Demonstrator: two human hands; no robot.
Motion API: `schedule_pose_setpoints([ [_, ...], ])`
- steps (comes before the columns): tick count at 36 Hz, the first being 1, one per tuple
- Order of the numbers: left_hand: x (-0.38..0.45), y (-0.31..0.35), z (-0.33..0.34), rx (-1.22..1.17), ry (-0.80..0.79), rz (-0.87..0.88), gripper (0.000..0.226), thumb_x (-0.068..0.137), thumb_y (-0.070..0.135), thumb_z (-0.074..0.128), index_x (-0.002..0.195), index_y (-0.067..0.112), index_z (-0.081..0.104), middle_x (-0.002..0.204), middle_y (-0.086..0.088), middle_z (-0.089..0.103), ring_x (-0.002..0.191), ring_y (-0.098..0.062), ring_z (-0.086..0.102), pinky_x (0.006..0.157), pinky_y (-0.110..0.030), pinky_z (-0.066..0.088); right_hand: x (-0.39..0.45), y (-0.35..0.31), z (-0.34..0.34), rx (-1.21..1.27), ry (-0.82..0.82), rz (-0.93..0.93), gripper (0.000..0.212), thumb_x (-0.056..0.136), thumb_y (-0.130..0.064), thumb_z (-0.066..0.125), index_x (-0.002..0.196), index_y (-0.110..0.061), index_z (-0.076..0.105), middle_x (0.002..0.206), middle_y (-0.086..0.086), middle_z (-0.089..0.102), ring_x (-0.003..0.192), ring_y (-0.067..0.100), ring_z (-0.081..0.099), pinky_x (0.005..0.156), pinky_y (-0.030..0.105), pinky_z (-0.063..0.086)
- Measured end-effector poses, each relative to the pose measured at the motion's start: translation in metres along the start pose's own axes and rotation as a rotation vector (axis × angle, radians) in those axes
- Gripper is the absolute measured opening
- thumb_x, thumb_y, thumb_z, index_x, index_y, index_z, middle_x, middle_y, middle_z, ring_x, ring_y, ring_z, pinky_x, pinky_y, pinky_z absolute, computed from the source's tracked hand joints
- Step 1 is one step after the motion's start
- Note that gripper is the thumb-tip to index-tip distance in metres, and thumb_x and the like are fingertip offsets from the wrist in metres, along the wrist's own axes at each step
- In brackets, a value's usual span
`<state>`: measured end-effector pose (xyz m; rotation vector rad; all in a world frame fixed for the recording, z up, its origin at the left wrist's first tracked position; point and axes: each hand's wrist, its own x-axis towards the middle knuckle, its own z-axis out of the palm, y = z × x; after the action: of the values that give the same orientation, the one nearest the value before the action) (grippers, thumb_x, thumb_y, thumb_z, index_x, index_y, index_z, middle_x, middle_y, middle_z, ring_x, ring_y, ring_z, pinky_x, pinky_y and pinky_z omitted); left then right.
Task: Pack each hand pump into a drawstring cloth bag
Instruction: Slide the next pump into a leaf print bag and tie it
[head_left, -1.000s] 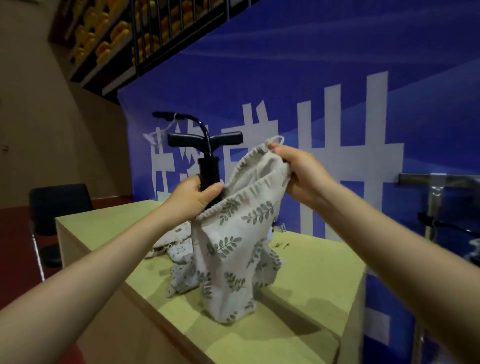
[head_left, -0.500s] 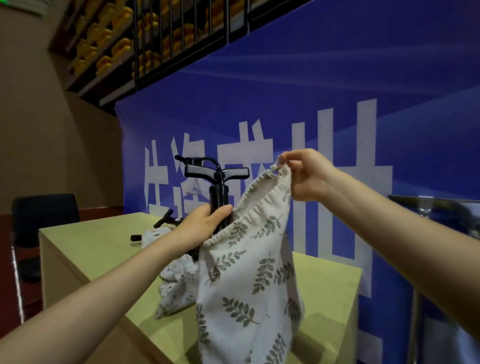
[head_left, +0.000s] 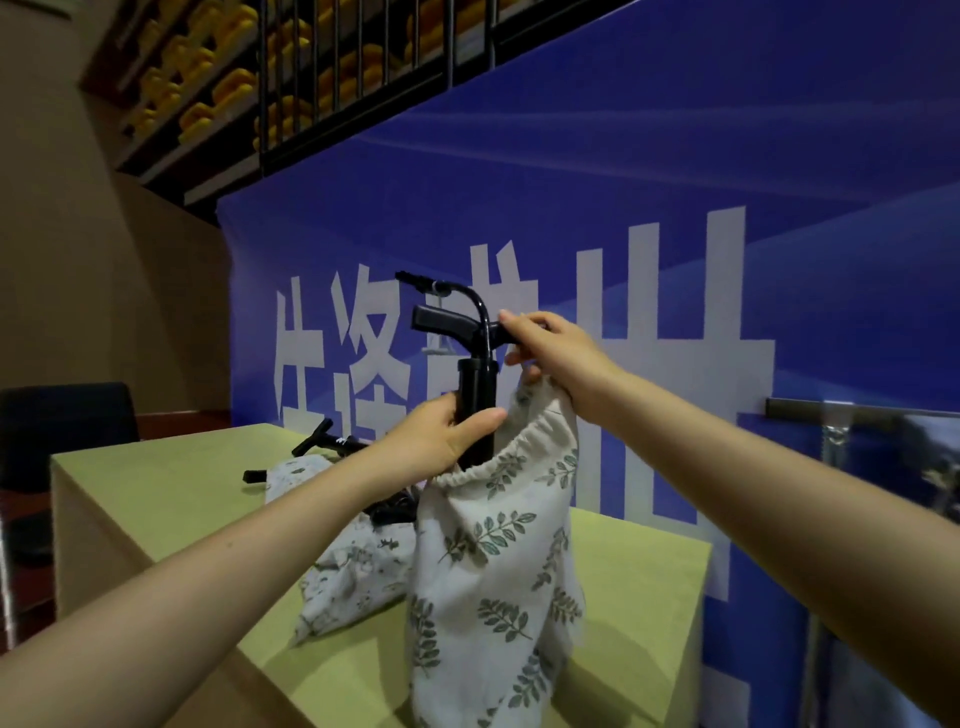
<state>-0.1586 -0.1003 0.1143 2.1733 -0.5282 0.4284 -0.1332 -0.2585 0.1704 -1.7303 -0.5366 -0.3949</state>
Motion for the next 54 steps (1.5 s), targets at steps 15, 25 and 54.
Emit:
schedule_pose_setpoints([
  [15, -0.037, -0.037, 0.002, -0.107, 0.089, -0.181, 0.022, 0.083, 0.031, 0.073, 0.088, 0.010, 0.067, 0.077, 0.000, 0.065, 0.071, -0.011, 0.058, 0.066, -0.023, 0.049, -0.007, 0.029, 0.001, 0.318, 0.268, -0.160, 0.012, 0.092, -0.028, 0.063, 0.091, -0.018, 0.057, 0.084, 0.004, 0.056, 0.068, 0.014, 0.049, 0.067, 0.031, 0.047],
  [25, -0.046, -0.033, -0.013, 0.019, 0.115, -0.299, 0.048, 0.076, 0.056, 0.071, 0.058, 0.015, 0.052, 0.048, 0.002, 0.049, 0.045, -0.013, 0.047, 0.047, -0.021, 0.041, -0.004, 0.030, 0.009, 0.257, 0.303, -0.205, 0.012, 0.092, -0.031, 0.063, 0.093, -0.020, 0.058, 0.082, 0.000, 0.056, 0.071, 0.012, 0.051, 0.069, 0.029, 0.046],
  [54, -0.072, -0.020, -0.009, -0.915, 0.182, -0.182, 0.024, 0.091, 0.024, 0.061, 0.102, 0.005, 0.070, 0.093, -0.011, 0.073, 0.084, -0.020, 0.069, 0.071, -0.024, 0.056, -0.015, 0.010, 0.032, 0.201, 0.280, -0.333, 0.011, 0.094, -0.029, 0.061, 0.090, -0.021, 0.054, 0.082, -0.003, 0.055, 0.067, 0.009, 0.048, 0.061, 0.025, 0.043],
])
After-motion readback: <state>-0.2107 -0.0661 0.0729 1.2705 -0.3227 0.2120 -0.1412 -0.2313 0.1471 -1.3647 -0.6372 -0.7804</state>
